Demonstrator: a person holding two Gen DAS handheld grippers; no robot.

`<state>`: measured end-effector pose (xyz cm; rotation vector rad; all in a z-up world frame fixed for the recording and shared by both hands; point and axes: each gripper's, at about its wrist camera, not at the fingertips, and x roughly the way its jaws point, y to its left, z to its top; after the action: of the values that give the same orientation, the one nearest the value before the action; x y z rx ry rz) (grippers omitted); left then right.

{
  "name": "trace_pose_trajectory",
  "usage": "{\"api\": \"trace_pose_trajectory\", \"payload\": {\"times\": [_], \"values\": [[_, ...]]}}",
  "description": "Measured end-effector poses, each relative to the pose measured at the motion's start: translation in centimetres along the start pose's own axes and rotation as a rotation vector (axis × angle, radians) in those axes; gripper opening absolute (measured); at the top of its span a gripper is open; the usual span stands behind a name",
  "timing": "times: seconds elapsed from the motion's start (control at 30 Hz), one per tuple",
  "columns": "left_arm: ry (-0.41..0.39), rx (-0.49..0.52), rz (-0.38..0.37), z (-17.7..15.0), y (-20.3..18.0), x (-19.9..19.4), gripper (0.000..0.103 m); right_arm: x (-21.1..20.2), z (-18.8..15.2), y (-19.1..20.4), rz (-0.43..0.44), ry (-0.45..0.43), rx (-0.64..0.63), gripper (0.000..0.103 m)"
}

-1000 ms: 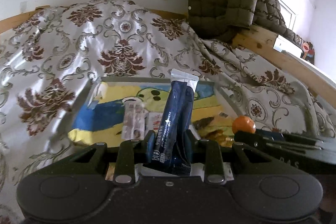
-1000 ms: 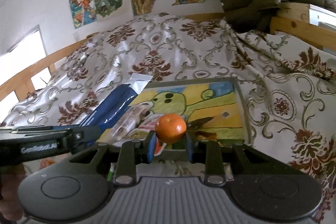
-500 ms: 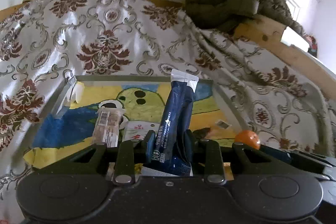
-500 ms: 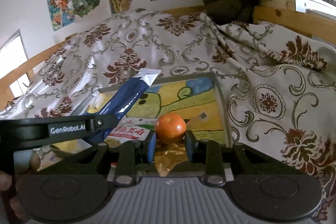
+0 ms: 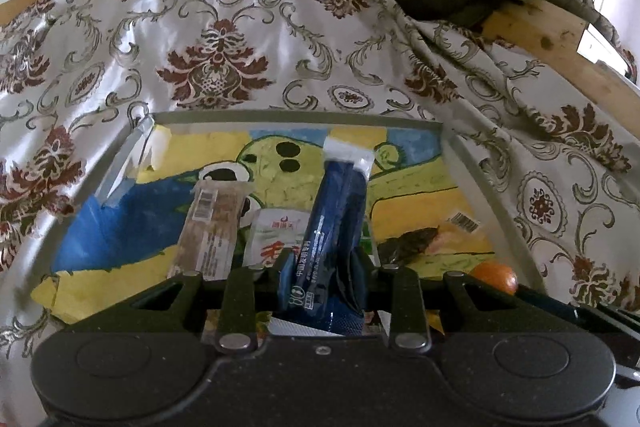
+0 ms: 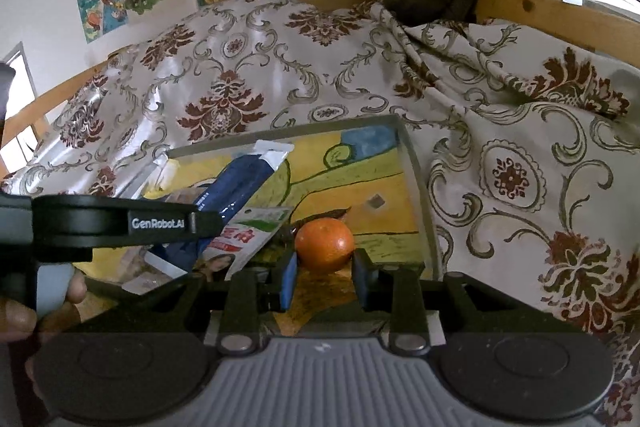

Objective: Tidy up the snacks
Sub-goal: 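Open the left tool over the tray while the right tool releases the mandarin there, then move both tools back from the tray toward the remaining snacks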

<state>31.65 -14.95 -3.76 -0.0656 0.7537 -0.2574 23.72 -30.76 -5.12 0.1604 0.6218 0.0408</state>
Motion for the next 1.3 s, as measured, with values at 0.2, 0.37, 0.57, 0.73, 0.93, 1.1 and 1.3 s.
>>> {"api": "trace_pose_trajectory", "payload": {"times": [0.2,0.37,0.57,0.73,0.93,1.1,1.3], "values": [[0.013,-0.001,0.002,-0.1,0.0,-0.3,0.035,-0.2,0.0,-0.3,-0.008,-0.008,0.020,0.043],[0.010,-0.007,0.005,-0.2,0.1,-1.4,0.051,-1.0,0.4,-0.9,-0.012,-0.035,0.055,0.059],[-0.056,-0.038,0.024,0.0,0.8,-4.9,0.082,-2.7,0.8,-1.9,-0.014,-0.075,0.103,0.077],[-0.138,-0.050,0.057,-0.7,1.4,-9.2,0.099,-5.6,0.8,-2.0,0.009,-0.123,0.143,0.092],[-0.218,-0.048,0.106,-2.7,2.1,-14.6,0.102,-9.8,0.8,-0.5,0.035,-0.201,0.078,0.102],[-0.238,-0.060,0.150,-4.8,2.8,-18.4,0.102,-13.0,-0.4,0.4,0.063,-0.256,0.056,0.103],[-0.249,-0.087,0.188,-8.0,4.2,-22.2,0.102,-16.4,-2.8,1.5,0.042,-0.284,-0.009,0.103]]}}
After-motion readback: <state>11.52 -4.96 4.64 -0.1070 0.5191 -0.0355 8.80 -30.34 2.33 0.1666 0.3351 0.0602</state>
